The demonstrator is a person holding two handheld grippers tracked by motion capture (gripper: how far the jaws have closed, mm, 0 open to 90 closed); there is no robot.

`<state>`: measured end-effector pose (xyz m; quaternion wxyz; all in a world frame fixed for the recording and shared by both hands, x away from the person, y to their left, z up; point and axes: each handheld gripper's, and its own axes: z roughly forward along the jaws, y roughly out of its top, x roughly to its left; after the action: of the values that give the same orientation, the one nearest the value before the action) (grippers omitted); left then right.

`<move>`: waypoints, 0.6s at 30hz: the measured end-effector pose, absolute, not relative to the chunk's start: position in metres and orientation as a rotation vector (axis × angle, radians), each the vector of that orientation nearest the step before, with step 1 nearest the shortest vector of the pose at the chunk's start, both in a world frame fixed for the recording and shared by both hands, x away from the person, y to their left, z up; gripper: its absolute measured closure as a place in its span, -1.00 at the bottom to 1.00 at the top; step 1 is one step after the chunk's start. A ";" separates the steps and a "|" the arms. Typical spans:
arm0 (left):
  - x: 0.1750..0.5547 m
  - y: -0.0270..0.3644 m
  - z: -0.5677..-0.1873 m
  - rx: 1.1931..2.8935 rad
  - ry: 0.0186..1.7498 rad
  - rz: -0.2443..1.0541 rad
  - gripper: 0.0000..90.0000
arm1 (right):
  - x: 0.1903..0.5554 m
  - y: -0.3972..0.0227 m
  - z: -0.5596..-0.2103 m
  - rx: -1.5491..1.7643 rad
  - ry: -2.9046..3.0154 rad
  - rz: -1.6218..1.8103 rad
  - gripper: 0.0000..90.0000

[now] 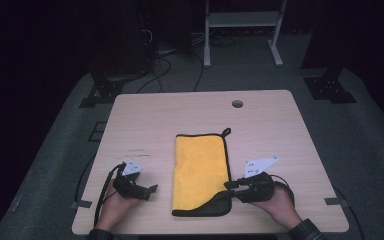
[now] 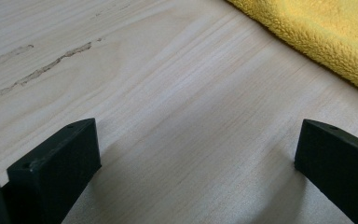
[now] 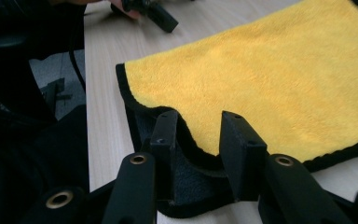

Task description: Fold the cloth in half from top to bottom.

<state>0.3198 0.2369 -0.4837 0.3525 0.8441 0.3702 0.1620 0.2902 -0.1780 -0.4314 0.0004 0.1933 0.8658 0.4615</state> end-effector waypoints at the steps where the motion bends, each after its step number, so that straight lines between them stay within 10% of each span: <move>1: 0.320 0.237 -0.484 2.184 0.957 0.419 -1.00 | 0.290 -0.179 -0.430 0.607 2.713 1.455 0.45; 18: 0.330 0.224 -0.474 2.172 0.923 0.400 -1.00 | 0.330 -0.196 -0.423 0.771 2.576 1.411 0.13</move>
<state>0.3300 0.2236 -0.4736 0.3656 0.8446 0.3588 0.1555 0.3303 -0.1963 -0.4230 0.0522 0.2535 0.8472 0.4640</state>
